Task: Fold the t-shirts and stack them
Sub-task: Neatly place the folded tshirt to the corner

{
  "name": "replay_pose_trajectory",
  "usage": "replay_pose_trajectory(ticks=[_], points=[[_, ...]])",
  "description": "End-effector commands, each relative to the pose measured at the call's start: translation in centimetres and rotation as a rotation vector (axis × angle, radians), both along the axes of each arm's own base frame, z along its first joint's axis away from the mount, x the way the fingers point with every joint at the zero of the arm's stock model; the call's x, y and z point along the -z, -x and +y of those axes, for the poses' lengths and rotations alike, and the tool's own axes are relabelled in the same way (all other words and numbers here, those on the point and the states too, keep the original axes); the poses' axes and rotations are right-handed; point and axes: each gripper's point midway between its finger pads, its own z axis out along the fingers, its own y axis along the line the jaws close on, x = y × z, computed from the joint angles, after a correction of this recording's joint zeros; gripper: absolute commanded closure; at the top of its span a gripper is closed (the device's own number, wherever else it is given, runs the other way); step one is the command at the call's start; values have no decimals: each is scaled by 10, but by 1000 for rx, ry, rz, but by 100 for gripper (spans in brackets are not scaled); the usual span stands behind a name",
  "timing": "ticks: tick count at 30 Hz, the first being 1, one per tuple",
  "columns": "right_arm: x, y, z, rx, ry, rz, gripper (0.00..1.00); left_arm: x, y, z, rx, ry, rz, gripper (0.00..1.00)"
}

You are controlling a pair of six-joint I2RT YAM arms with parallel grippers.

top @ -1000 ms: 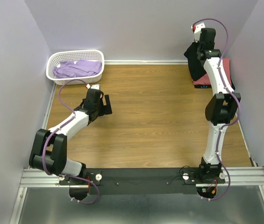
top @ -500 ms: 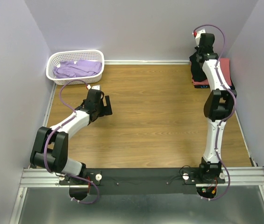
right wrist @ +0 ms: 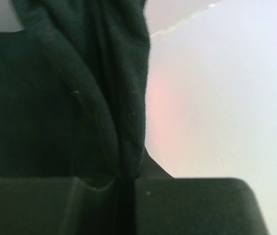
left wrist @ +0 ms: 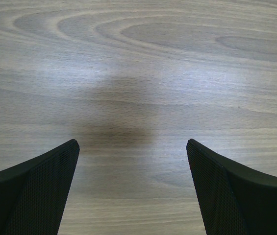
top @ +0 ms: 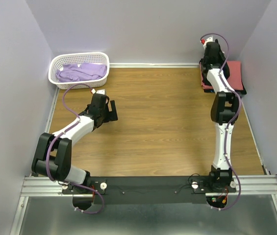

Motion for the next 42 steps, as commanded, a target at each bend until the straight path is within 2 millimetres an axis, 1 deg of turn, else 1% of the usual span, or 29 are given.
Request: replay_pose_trajectory(ticks=[1, 2, 3, 5, 6, 8, 9, 12, 13, 16, 17, 19, 20, 21, 23, 24, 25, 26, 27, 28, 30, 32, 33, 35, 36, 38, 40, 41, 42], points=[[4, -3, -16, 93, 105, -92, 81, -9, -9, -3, 17, 10, -31, 2], [8, -4, -18, 101, 119, -89, 74, -9, -9, -4, 19, 13, -32, 2], [11, -3, -21, 127, 146, -96, 61, -9, -9, -4, 20, 12, -34, 2], [12, 4, -25, 172, 182, -103, 47, -10, -8, -4, 20, 13, -35, 2], [9, 6, -28, 195, 190, -143, 33, -10, -8, -4, 22, 13, -36, 2], [3, 12, -32, 243, 194, -170, 22, -12, -9, -3, 19, 12, -41, 2], [0, 13, -33, 257, 182, -190, 10, -13, -9, -4, 19, 14, -46, 2], [-18, 20, -35, 293, 167, -234, 0, -13, -9, -4, 21, 18, -46, 2], [-30, 22, -35, 295, 165, -251, 0, -14, -9, -5, 21, 20, -49, 2], [-42, 29, -35, 304, 158, -262, 0, -19, -10, -5, 22, 24, -62, 2], [-56, 34, -35, 305, 152, -277, 0, -20, -10, -5, 22, 26, -67, 2], [-63, 39, -33, 300, 113, -279, 0, -27, -11, -5, 21, 28, -88, 2], [-84, 45, -32, 294, 85, -315, 0, -30, -11, -5, 21, 30, -95, 2], [-81, 48, -29, 272, 53, -312, 0, -36, -11, -4, 17, 33, -114, 2], [-91, 54, -25, 243, 15, -326, 0, -43, -12, -4, 14, 39, -136, 2], [-117, 61, -21, 212, -33, -387, 0, -52, -13, -3, 10, 43, -160, 2], [-111, 66, -18, 192, -53, -345, 0, -56, -13, -3, 9, 43, -175, 2], [-115, 64, -7, 117, -95, -345, 0, -66, -12, -2, 6, 49, -203, 2], [-133, 73, 0, 87, -167, -390, 0, -71, -12, -1, 1, 53, -220, 2], [-123, 77, 6, 53, -208, -367, 0, -76, -12, 0, -3, 55, -237, 2], [-117, 75, 27, -56, -306, -340, 0, -88, -10, 1, -6, 64, -274, 2], [-106, 90, 41, -79, -432, -304, 0, -95, -9, 3, -10, 61, -295, 2], [-100, 93, 55, -128, -497, -281, 0, -105, -7, 5, -16, 67, -326, 2], [-88, 113, 72, -165, -611, -258, 1, -114, -5, 10, -36, 60, -356, 2], [-83, 117, 85, -216, -668, -242, 1, -126, -2, 12, -45, 66, -392, 2], [-78, 124, 99, -241, -756, -241, 5, -134, 0, 19, -71, 59, -428, 2], [-51, 135, 113, -255, -836, -176, 12, -147, 3, 24, -91, 61, -473, 2], [-46, 141, 118, -249, -880, -173, 13, -150, 4, 25, -98, 60, -483, 2], [-40, 157, 128, -268, -944, -151, 14, -157, 6, 27, -103, 62, -504, 2]])
